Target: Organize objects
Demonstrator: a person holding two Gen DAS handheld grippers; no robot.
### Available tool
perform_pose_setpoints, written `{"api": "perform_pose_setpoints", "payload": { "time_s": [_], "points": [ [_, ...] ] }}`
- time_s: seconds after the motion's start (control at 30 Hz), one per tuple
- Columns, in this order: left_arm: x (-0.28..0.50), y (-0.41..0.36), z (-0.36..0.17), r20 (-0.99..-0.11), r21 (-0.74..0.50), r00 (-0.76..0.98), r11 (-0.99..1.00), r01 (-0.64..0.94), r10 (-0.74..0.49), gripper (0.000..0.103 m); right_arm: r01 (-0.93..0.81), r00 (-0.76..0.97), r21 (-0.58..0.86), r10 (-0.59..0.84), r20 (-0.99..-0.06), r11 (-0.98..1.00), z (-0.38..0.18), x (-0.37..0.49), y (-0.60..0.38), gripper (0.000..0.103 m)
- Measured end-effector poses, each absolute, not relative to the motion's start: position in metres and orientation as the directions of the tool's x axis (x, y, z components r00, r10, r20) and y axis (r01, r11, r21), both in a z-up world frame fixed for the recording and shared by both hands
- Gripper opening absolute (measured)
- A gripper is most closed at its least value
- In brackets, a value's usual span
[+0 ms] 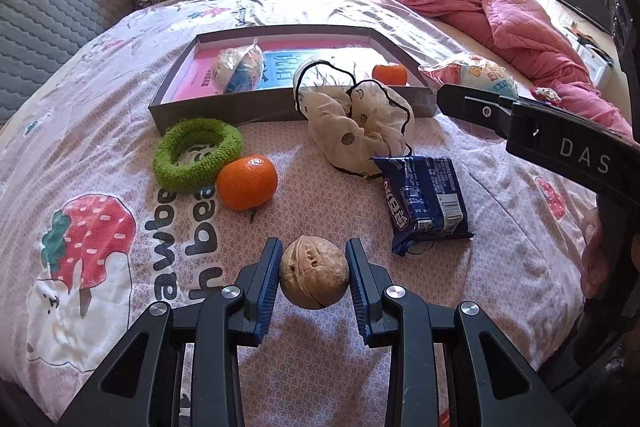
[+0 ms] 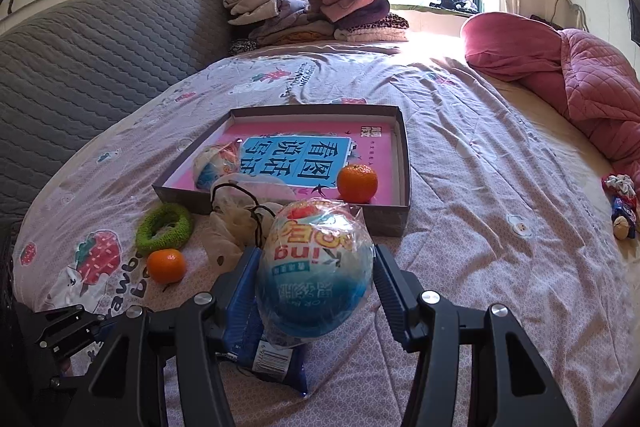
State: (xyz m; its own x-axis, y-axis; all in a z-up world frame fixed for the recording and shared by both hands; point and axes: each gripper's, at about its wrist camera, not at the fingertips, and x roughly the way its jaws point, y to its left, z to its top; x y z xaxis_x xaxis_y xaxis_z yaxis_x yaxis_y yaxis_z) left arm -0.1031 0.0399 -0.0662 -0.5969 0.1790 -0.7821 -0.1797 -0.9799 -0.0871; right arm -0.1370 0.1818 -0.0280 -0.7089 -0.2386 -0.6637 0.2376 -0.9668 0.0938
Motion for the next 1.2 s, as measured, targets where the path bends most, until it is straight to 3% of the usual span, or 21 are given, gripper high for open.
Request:
{"api": "perform_pose_setpoints", "payload": {
  "time_s": [1.2],
  "points": [
    [-0.123, 0.015, -0.025, -0.710, -0.093, -0.685, -0.986, -0.136, 0.161, 0.033, 0.323, -0.718, 0.101, -0.313, -0.622, -0.941, -0.016, -0.124, 0.166, 0.056]
  ]
}}
